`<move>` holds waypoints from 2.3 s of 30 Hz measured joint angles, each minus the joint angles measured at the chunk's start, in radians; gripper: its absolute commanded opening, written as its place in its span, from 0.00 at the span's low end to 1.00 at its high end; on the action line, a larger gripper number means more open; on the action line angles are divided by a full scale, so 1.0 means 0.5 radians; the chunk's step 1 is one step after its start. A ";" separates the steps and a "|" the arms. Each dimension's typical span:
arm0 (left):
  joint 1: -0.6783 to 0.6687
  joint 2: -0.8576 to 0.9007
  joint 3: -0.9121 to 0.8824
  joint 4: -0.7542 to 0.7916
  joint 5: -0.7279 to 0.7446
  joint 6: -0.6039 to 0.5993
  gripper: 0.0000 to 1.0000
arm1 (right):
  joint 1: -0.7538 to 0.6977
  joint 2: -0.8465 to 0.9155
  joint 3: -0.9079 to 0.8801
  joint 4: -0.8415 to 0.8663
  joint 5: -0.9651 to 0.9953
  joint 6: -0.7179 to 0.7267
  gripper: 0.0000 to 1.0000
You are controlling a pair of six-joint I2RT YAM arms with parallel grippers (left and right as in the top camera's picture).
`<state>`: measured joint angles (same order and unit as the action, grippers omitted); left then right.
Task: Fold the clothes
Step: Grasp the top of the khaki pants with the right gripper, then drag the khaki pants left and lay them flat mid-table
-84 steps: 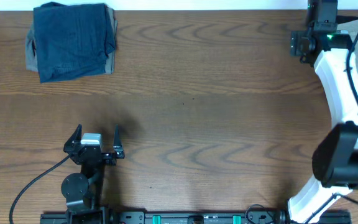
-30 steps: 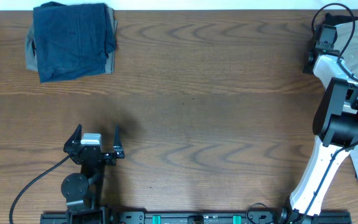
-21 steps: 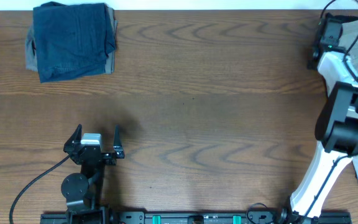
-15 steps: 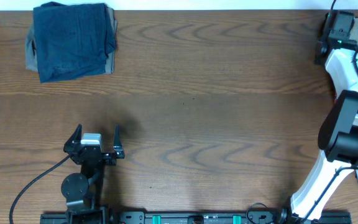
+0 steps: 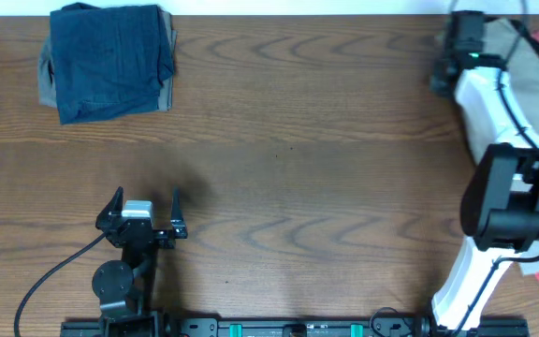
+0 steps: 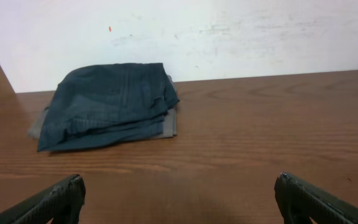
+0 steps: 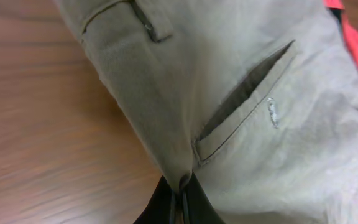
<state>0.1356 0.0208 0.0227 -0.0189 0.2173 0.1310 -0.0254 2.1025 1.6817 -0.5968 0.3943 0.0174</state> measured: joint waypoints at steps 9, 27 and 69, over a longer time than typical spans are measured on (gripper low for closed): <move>0.000 0.000 0.000 0.000 0.000 0.001 0.98 | 0.459 -0.007 0.000 -0.106 -0.053 0.146 0.01; 0.000 0.000 0.000 0.000 0.000 0.000 0.98 | 0.481 -0.372 -0.002 -0.109 0.512 0.279 0.01; 0.000 0.000 0.000 0.000 0.000 0.000 0.98 | 1.866 -0.050 0.002 -0.285 -1.210 0.591 0.71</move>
<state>0.1356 0.0208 0.0227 -0.0189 0.2173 0.1310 0.9077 2.0777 1.6825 -0.7395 -0.2108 0.3130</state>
